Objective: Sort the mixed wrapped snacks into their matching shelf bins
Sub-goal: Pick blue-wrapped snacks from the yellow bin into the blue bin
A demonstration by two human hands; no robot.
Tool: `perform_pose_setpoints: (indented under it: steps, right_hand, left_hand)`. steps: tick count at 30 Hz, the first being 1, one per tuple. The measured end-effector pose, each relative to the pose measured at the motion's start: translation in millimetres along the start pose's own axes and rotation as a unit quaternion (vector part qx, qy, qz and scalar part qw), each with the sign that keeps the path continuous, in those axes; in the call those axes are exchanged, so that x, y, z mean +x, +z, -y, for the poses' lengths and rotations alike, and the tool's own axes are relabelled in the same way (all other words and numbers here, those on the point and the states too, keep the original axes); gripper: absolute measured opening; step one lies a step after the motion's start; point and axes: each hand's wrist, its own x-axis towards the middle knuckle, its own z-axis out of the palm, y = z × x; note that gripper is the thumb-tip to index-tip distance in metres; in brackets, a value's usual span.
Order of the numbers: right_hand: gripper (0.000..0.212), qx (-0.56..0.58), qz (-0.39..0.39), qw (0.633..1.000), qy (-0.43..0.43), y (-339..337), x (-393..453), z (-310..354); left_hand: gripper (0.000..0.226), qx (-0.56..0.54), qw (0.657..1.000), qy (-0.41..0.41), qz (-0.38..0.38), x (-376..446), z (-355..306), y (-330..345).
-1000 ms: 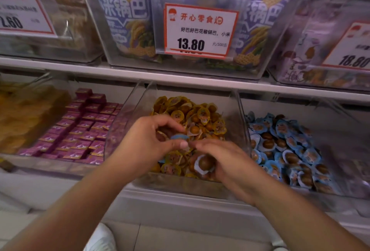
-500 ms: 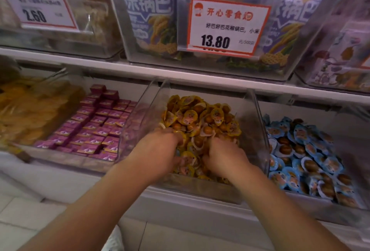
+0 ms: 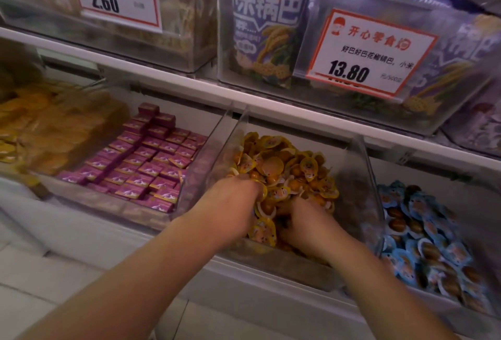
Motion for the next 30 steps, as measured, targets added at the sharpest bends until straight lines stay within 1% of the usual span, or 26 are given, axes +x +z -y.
perform_pose_setpoints:
  steps: [3,6,8,9,11,12,13,14,15,16,18,19,20,21,22,23,24,25,26,27,28,29,30]
  right_hand:
    - [0.033,-0.073,-0.040,0.996,0.023,2.5,1.3,-4.8]
    - [0.019,-0.064,-0.082,0.994,0.028,2.1,-1.3,-6.7]
    - [0.008,-0.045,-0.130,0.990,0.031,-3.4,-8.0,-4.6]
    - [0.007,-0.027,-0.162,0.986,0.030,-7.4,-12.6,-3.5]
    - [0.013,0.035,-0.235,0.971,0.017,-16.9,-22.6,0.2]
    - [0.016,0.089,-0.263,0.961,0.007,-23.0,-27.5,2.9]
    - [0.018,0.167,-0.276,0.946,0.000,-29.7,-32.2,6.3]
    - [0.019,0.264,-0.273,0.925,-0.001,-36.8,-37.4,10.2]
    - [0.018,0.373,-0.254,0.892,0.004,-43.1,-42.9,13.6]
    - [0.019,0.483,-0.224,0.846,0.016,-48.5,-48.1,16.3]
    - [0.018,0.659,-0.155,0.734,0.044,-56.4,-58.9,20.8]
    - [0.020,0.714,-0.131,0.686,0.050,-58.9,-64.4,22.1]
    - [0.024,0.754,-0.111,0.645,0.050,-61.4,-69.5,22.8]
    - [0.028,0.783,-0.091,0.614,0.040,-62.9,-74.0,22.4]
    - [0.031,0.802,-0.073,0.592,0.024,-64.5,-78.3,21.8]
    - [0.032,0.812,-0.062,0.580,0.010,-65.5,-81.9,20.1]
    - [0.033,0.808,-0.066,0.585,0.003,-66.5,-85.2,17.3]
    - [0.032,0.788,-0.089,0.609,0.005,-66.8,-87.9,11.9]
    - [0.029,0.759,-0.124,0.639,0.013,-67.5,-90.1,5.4]
    - [0.024,0.731,-0.161,0.663,0.017,-68.0,-92.7,-3.2]
    - [0.019,0.713,-0.188,0.676,0.015,-69.4,-95.6,-12.7]
    - [0.016,0.703,-0.205,0.681,0.004,-70.2,-98.7,-24.5]
    - [0.015,0.697,-0.217,0.684,-0.005,-72.0,-102.7,-36.8]
  left_hand:
    - [0.033,-0.010,1.000,-0.001,-0.026,0.2,0.2,1.9]
    - [0.032,-0.053,0.995,-0.001,-0.079,0.7,-1.1,0.8]
    - [0.031,-0.100,0.988,-0.008,-0.117,1.3,-2.9,-2.0]
    - [0.029,-0.131,0.982,-0.016,-0.134,1.7,-3.9,-3.8]
    - [0.026,-0.207,0.963,-0.045,-0.165,3.3,-6.0,-8.2]
    - [0.026,-0.250,0.950,-0.062,-0.179,4.6,-8.0,-10.9]
    - [0.025,-0.295,0.933,-0.076,-0.194,5.7,-10.8,-13.5]
    - [0.025,-0.340,0.913,-0.083,-0.211,6.5,-15.4,-16.0]
    - [0.025,-0.383,0.891,-0.081,-0.229,7.1,-21.7,-18.3]
    - [0.024,-0.422,0.870,-0.072,-0.243,7.3,-29.1,-19.9]
    - [0.024,-0.482,0.838,-0.049,-0.249,6.2,-47.0,-19.9]
    - [0.024,-0.493,0.834,-0.038,-0.245,4.6,-56.9,-17.6]
    - [0.021,-0.484,0.840,-0.028,-0.243,3.0,-67.2,-14.0]
    - [0.017,-0.456,0.855,-0.017,-0.247,1.4,-77.7,-10.1]
    - [0.015,-0.426,0.869,0.001,-0.253,0.3,-88.4,-6.3]
    - [0.019,-0.403,0.880,0.024,-0.251,-0.5,-99.2,-3.8]
    - [0.028,-0.394,0.887,0.043,-0.239,-0.6,-108.8,-0.6]
    - [0.035,-0.395,0.891,0.055,-0.217,-0.6,-117.5,1.9]
    - [0.042,-0.404,0.893,0.063,-0.189,-0.3,-125.2,4.3]
    - [0.048,-0.423,0.889,0.074,-0.158,-0.3,-131.7,6.2]
    - [0.054,-0.453,0.877,0.090,-0.131,-0.3,-137.5,8.2]
    - [0.057,-0.479,0.864,0.106,-0.117,0.4,-141.9,9.4]
    - [0.056,-0.487,0.857,0.118,-0.117,2.8,-144.9,10.2]
